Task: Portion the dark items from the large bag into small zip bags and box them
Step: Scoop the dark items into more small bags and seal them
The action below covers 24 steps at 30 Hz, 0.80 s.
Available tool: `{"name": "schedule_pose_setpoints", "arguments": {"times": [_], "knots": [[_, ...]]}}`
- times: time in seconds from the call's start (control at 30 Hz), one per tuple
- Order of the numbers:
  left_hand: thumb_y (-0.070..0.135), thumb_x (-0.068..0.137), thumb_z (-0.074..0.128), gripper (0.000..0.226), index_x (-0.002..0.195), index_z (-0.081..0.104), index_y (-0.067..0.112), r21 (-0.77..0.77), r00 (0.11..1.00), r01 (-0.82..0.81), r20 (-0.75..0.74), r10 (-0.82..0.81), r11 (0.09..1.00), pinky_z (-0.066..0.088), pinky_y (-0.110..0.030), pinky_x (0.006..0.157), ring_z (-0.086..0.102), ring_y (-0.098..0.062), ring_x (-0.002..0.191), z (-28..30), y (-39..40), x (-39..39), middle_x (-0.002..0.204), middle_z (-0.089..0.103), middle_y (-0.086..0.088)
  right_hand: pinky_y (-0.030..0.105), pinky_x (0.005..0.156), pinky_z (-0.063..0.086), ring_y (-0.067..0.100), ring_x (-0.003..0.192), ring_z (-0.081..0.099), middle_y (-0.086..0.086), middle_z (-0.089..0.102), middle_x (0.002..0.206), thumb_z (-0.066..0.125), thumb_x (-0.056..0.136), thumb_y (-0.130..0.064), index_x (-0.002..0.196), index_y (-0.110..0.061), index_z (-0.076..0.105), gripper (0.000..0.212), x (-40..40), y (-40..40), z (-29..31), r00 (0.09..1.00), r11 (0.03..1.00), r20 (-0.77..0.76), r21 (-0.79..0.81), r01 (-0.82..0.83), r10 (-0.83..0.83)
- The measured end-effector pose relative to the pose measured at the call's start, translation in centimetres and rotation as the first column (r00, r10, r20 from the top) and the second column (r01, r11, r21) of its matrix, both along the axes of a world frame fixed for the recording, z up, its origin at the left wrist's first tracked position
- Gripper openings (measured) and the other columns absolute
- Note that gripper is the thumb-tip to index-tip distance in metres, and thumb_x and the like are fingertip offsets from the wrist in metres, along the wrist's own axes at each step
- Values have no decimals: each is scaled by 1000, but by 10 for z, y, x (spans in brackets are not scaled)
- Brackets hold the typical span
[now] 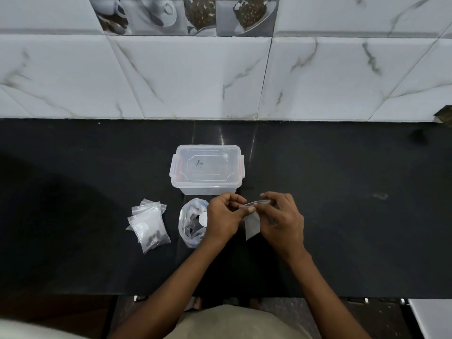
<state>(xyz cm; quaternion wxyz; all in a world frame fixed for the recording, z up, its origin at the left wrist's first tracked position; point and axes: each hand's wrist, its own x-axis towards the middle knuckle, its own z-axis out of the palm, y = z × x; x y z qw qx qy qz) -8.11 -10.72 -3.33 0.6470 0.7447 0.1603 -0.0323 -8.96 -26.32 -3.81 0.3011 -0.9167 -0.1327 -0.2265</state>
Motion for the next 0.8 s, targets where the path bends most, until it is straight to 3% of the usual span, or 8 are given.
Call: {"name": "schedule_pose_setpoints", "arguments": {"times": [0.17,0.3,0.4,0.5,0.6,0.7,0.8], "knots": [[5,74,86,29,99,74,15,-35,988,140,68,-137,990,62,-33,83,73,-20,88,4,12,-2,93,77,-4,32,43,45,13,82,48,1,55,88,77,80,-6,84,-11,75,6,-2,8,12,1000,1000,19,-7,-14,14],[-1,76,83,37,106,75,19,-54,959,282,49,-280,958,60,-30,85,74,-17,95,7,26,0,102,78,0,18,55,42,9,80,48,-3,56,88,72,76,7,84,-10,69,19,2,18,23,993,993,-43,45,-110,112],[9,85,78,27,110,75,19,-47,947,321,19,-321,946,60,-34,88,72,-19,99,9,32,1,103,77,-3,25,60,47,10,80,50,-5,58,90,71,77,7,84,-12,67,21,3,24,33,972,974,-81,64,-215,220],[3,91,70,23,105,74,21,-113,944,330,13,-331,937,59,-35,91,70,-20,101,14,37,-1,105,75,-11,16,64,47,9,87,50,-7,55,98,73,78,1,85,-12,69,16,2,30,40,958,964,-111,39,-263,265],[-2,91,64,30,97,74,26,-145,944,328,9,-330,934,59,-30,88,70,-17,96,16,43,-4,97,75,-2,9,69,42,5,85,51,-13,54,98,73,79,-1,85,-15,67,17,3,37,45,921,941,-193,77,-330,339],[-14,83,60,33,91,72,17,-160,929,369,58,-364,916,55,-31,80,66,-15,83,17,51,-7,86,70,-3,11,68,41,2,75,58,-21,59,84,70,83,-2,84,-23,64,22,3,42,50,870,911,-270,138,-389,412],[-16,77,58,33,89,66,14,-202,902,431,98,-420,879,51,-21,70,62,-7,74,23,57,-11,77,67,6,35,64,51,10,68,62,-15,66,75,62,91,-9,90,-27,59,18,5,48,53,830,901,-354,126,-415,431]]}}
